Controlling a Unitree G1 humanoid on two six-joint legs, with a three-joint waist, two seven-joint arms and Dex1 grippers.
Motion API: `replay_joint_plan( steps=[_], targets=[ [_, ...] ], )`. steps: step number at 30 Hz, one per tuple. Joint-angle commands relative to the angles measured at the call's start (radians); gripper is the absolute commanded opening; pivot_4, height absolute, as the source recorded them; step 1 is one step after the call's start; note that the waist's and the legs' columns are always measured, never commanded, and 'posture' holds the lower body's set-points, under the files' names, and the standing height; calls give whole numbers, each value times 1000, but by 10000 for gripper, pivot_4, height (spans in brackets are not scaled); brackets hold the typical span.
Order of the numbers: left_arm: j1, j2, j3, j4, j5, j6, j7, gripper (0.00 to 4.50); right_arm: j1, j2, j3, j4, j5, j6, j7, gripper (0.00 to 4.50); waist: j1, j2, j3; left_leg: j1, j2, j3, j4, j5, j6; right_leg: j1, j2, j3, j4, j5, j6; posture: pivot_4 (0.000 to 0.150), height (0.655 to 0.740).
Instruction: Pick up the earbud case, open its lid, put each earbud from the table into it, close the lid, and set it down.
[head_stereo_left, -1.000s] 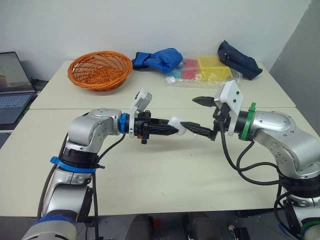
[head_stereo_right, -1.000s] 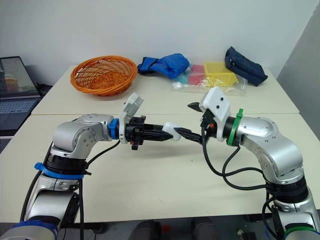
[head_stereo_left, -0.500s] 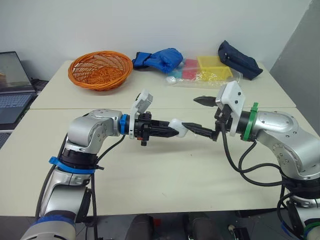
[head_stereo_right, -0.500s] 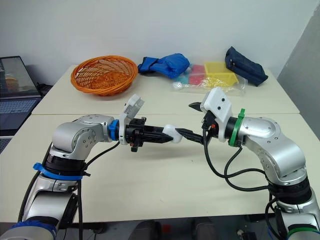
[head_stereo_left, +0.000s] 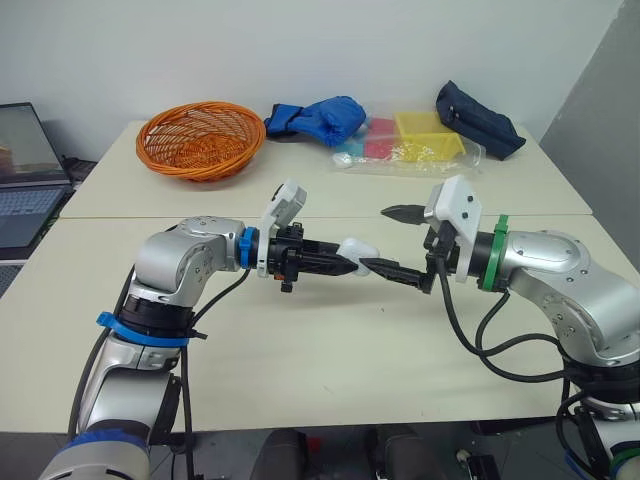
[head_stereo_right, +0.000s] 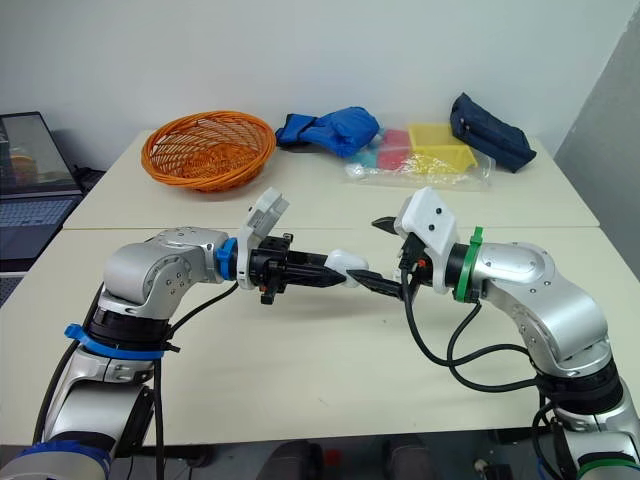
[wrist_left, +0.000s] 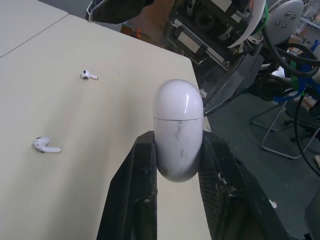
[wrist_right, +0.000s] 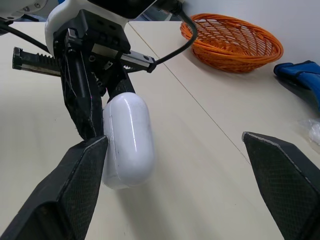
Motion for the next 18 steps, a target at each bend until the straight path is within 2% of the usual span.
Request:
replay_joint_plan(
  steps=[1,18],
  targets=[
    [-21,4,5,-35,-23,-14,-8,7405,-14,-9,-15,-6,-13,-20,-9,44759,0,0,0,0,0,0,0,0,0,0,0,0,0,0,0,1500,7400],
    [-18,3,3,-36,-32,-17,-4,7405,-59,-22,-57,36,2,-14,-25,44759,0,0,1,-1,0,0,-1,0,0,0,-1,0,-2,0,0,1500,7400]
  ],
)
